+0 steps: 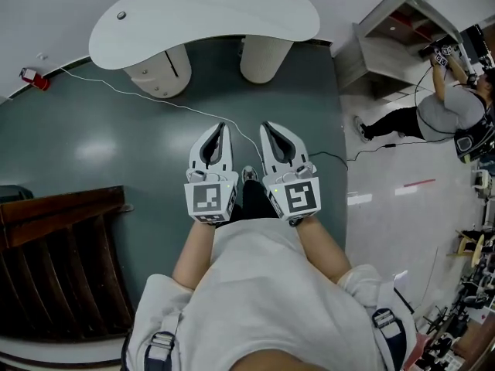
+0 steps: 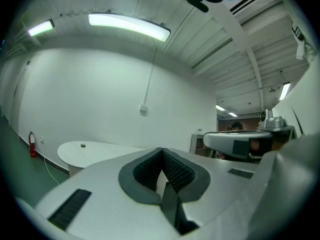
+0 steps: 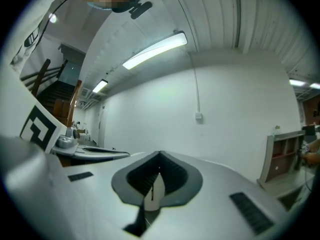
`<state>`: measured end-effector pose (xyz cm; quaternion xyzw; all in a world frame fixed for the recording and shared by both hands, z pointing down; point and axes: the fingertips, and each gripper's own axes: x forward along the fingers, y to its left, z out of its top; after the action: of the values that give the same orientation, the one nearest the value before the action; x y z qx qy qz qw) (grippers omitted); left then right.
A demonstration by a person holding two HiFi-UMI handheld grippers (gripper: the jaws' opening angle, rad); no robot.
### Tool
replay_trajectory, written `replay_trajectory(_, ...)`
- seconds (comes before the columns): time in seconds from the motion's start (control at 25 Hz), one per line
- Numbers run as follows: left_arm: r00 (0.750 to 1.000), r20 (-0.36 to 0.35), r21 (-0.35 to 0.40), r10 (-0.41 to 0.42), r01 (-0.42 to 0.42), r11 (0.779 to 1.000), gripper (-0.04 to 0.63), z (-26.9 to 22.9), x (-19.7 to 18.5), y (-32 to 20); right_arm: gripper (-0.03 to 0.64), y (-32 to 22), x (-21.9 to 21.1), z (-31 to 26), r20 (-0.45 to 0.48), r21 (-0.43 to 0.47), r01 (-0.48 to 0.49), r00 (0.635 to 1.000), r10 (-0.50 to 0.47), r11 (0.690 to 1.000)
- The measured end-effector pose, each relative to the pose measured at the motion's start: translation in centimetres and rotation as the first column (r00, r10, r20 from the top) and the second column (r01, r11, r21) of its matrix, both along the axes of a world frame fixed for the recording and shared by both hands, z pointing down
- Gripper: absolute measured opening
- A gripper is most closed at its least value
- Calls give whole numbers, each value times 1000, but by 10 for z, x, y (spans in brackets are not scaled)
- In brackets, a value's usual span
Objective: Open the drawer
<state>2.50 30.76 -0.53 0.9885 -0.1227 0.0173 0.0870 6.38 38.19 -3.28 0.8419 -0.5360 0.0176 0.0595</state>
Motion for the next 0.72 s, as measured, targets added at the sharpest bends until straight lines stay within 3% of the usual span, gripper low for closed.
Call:
replay_trajectory(0.48,991,60,0,-122,122,992,5,24,98,-93,12,-101,110,26,32,-6,123,992,-122,992)
replay_trajectory(0.72,958,125,-14,-259,263,965,5,47,141,-155,12,-167,162,50,75,-30,269,961,-266,963)
